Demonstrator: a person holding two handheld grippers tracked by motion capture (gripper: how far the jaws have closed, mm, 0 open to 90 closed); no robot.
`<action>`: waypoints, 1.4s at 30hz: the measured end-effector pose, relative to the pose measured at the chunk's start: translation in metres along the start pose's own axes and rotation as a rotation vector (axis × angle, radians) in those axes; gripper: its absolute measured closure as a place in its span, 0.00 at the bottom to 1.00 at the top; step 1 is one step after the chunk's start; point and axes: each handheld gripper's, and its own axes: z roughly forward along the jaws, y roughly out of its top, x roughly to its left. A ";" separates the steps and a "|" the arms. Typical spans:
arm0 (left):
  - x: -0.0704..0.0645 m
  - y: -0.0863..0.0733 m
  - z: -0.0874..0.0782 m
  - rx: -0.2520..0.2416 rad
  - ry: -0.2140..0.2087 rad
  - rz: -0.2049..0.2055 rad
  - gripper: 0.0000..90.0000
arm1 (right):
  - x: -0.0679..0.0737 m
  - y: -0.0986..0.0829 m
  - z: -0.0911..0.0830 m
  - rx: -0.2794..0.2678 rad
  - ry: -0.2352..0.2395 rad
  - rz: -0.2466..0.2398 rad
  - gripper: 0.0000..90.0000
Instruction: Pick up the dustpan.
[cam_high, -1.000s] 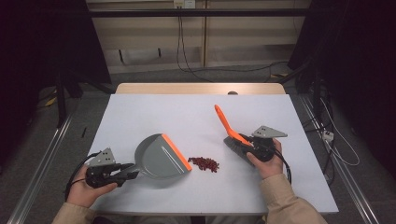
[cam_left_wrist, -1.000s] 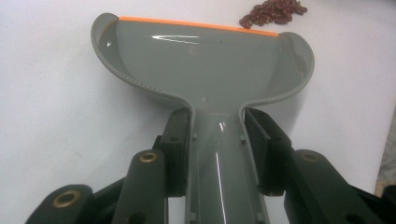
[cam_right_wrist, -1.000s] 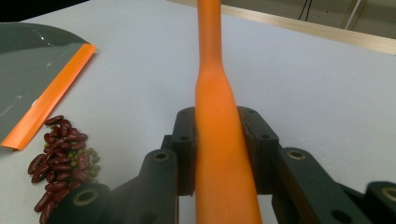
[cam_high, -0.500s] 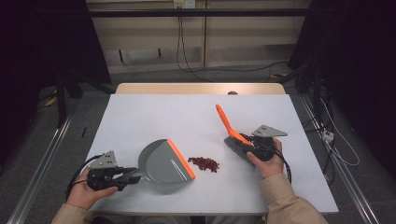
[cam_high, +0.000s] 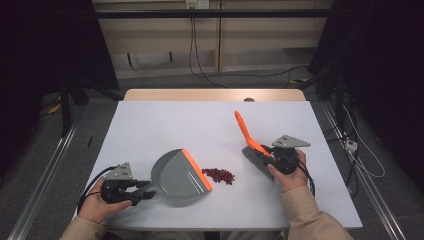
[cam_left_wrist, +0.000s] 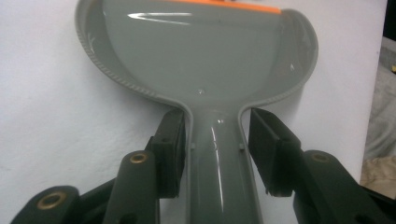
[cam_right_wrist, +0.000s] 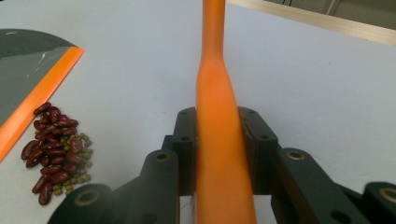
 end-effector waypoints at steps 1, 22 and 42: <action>-0.001 0.000 0.001 -0.004 -0.002 -0.008 0.60 | 0.000 0.000 0.000 0.001 -0.006 0.006 0.78; -0.011 0.008 0.007 0.052 -0.049 0.024 0.70 | 0.060 -0.011 0.001 -0.055 -0.165 -0.030 0.79; -0.017 0.015 0.011 0.070 -0.078 0.021 0.70 | 0.096 -0.012 0.011 -0.082 -0.127 -0.018 0.78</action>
